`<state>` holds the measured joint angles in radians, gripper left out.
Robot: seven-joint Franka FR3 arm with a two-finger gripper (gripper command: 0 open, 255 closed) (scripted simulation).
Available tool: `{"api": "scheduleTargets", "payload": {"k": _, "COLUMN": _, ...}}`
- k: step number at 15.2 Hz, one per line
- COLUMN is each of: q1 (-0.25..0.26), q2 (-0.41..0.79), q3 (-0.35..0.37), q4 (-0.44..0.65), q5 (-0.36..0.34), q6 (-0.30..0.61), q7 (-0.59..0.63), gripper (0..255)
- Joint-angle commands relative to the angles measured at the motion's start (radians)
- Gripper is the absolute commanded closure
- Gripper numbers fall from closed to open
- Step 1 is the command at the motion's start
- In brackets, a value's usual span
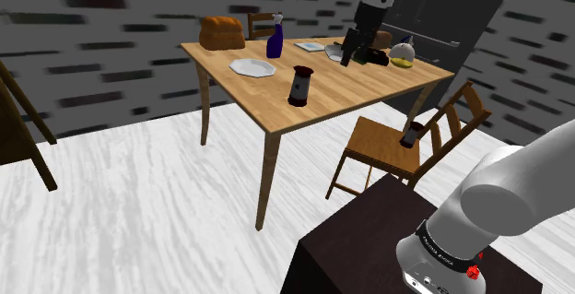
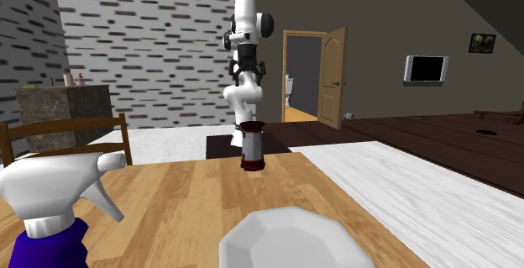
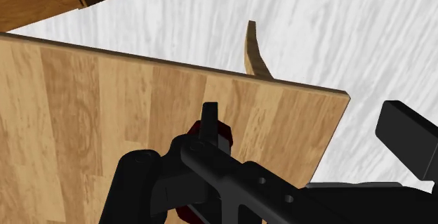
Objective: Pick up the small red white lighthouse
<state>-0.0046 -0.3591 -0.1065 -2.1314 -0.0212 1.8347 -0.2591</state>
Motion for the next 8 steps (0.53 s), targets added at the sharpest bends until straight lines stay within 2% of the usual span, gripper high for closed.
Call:
{"api": "scheduleTargets", "payload": {"k": 1, "q1": 0.002, "q2": 0.08, "q3": -0.011, "q4": 0.052, "q5": 0.007, "q6": 0.022, "q7": -0.023, "gripper": 0}}
{"api": "scheduleTargets", "payload": {"k": 8, "q1": 0.001, "q2": 0.363, "q3": -0.035, "q4": 0.268, "q5": 0.046, "q6": 0.066, "q7": -0.097, "gripper": 0}}
